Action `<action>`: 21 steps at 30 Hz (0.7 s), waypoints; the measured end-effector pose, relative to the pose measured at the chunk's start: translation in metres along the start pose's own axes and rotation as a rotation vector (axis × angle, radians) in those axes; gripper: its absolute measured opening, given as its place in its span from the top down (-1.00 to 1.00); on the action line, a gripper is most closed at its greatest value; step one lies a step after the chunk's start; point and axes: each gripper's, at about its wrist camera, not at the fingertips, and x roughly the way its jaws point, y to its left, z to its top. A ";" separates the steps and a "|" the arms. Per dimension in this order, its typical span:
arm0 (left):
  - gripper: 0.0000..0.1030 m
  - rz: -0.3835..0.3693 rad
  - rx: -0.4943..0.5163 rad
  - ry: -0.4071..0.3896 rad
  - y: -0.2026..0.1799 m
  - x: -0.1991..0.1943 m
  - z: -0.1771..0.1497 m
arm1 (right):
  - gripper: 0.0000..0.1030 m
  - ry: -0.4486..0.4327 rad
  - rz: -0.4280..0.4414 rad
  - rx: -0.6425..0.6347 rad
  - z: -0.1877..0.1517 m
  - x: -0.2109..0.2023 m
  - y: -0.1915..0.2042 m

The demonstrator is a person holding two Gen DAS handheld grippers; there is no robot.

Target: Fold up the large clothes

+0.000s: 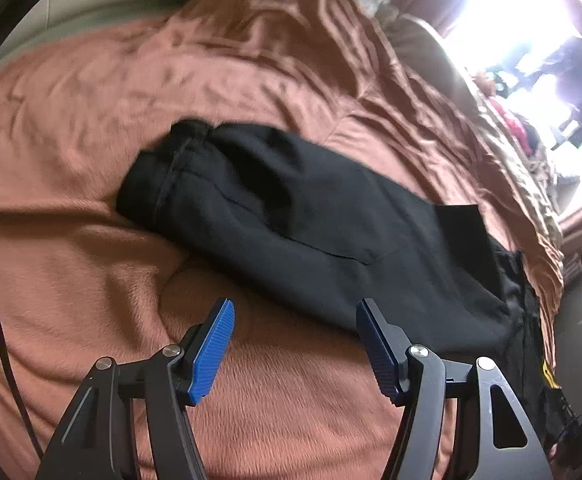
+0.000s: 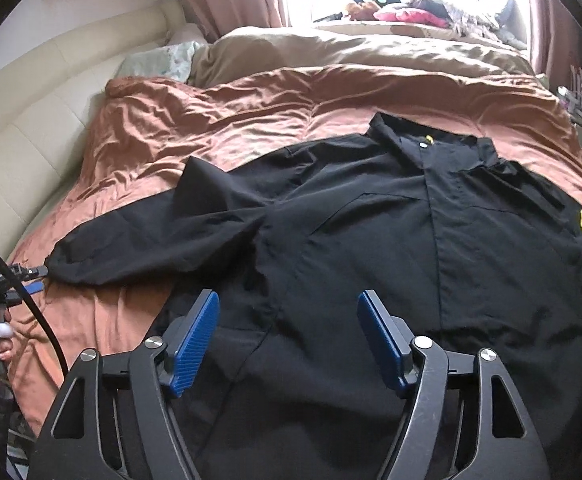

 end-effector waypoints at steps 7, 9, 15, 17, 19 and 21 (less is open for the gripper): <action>0.77 0.065 -0.084 -0.003 0.012 0.030 0.021 | -0.04 0.077 0.035 0.123 0.025 0.051 -0.006; 0.91 0.087 -0.058 -0.021 0.003 0.027 0.023 | 0.22 0.082 0.050 0.167 0.032 0.067 -0.009; 0.94 0.018 0.072 -0.146 -0.036 -0.020 0.031 | 0.61 0.108 0.134 0.267 0.053 0.125 -0.019; 0.95 -0.012 0.093 -0.170 -0.045 -0.030 0.034 | 0.63 0.098 0.165 0.289 0.058 0.137 -0.021; 0.95 -0.045 0.112 -0.197 -0.056 -0.043 0.036 | 0.64 0.098 0.182 0.315 0.062 0.149 -0.023; 0.95 -0.057 0.135 -0.220 -0.069 -0.053 0.039 | 0.78 0.102 0.232 0.340 0.062 0.159 -0.026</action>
